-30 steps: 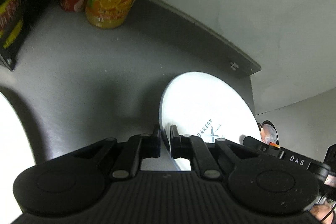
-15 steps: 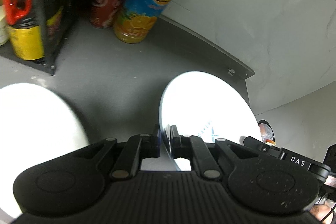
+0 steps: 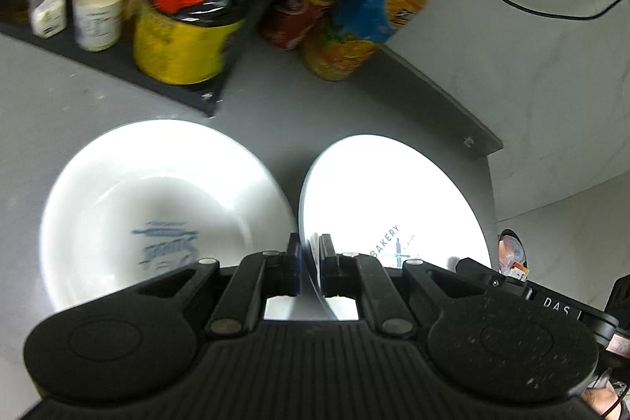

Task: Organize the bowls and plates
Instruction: 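Lift the 'BAKERY' plate with both grippers over the plate stack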

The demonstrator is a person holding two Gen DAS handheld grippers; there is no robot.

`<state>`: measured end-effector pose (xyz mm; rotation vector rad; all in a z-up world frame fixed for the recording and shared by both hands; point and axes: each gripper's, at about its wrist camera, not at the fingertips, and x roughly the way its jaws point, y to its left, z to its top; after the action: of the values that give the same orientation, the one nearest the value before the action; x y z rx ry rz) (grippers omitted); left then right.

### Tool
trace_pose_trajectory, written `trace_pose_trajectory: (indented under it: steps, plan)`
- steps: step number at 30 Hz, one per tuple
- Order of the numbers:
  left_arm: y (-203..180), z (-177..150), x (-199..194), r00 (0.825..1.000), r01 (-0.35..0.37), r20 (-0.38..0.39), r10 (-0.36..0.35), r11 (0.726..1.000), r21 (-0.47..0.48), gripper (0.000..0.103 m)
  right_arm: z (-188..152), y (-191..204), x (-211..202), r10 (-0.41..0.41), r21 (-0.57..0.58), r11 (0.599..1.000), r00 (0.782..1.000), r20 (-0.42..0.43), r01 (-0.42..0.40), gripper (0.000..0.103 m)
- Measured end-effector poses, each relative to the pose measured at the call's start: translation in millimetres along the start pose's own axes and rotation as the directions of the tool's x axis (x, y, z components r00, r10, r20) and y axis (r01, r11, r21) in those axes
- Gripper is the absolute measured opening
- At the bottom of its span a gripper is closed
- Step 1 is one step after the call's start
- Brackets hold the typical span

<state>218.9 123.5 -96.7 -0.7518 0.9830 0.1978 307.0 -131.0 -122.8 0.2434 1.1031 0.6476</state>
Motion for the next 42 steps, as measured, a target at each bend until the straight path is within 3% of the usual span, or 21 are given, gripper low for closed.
trace_pose_trajectory:
  steps: [19,29,42]
  plan:
    - [78,-19,-7,0.999,-0.035,-0.041,0.031,0.996,-0.085,0.006,-24,47,31,-0.022,-0.047,0.999,0.996,-0.083,0.018,0.009]
    - [98,-17,-3,0.998,-0.048,-0.05,0.042,0.993,-0.111,0.007,-26,60,40,-0.044,-0.072,0.997,0.996,-0.083,0.038,0.009]
    - [116,-19,5,0.991,-0.124,-0.069,0.115,0.981,-0.147,0.01,-29,73,57,-0.067,-0.099,0.993,0.992,-0.109,0.056,0.008]
